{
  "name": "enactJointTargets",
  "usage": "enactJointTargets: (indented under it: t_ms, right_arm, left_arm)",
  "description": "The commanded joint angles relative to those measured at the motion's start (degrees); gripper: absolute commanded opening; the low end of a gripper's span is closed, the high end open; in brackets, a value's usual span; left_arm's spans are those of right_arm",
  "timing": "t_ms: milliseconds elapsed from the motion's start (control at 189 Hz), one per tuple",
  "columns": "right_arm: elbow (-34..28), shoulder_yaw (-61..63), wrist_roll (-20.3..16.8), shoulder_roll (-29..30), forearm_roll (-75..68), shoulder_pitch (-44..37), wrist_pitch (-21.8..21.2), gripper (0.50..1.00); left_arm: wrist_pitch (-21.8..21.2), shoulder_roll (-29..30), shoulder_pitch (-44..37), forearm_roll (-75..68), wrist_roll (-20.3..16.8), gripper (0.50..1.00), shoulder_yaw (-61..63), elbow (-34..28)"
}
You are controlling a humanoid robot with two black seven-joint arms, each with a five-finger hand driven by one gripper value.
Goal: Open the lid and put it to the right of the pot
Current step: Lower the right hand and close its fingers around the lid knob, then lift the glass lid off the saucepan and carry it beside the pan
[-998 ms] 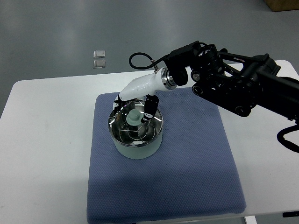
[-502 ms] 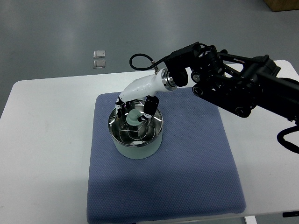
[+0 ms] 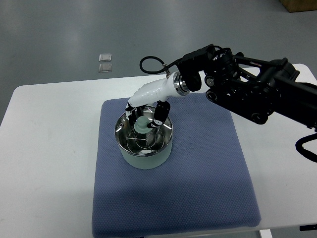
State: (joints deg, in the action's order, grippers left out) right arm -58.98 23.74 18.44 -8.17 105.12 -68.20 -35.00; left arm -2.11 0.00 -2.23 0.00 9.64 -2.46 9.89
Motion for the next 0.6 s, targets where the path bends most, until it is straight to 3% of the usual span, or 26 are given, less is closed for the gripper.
enactJointTargets:
  t_ms: [0,195,417,597]
  right_arm:
    - [0.0,0.0,0.0,0.0,0.0,0.0,0.0,0.633]
    - [0.0,0.0,0.0,0.1,0.0,0.2,0.0,0.609]
    - [0.0,0.1,0.0,0.1,-0.1,0.5,0.0,0.517]
    - [0.0,0.2,0.1,-0.2,-0.4,0.5,0.0,0.509]
  left_arm:
    - [0.0,0.0,0.0,0.0,0.0,1.0,0.0,0.0]
    - [0.0,0.0,-0.1,0.0,-0.1,1.0,0.0,0.0]
    - [0.0,0.0,0.0,0.0,-0.1,1.0,0.0,0.0]
    - [0.0,0.0,0.0,0.0,0.0,1.0,0.0,0.0]
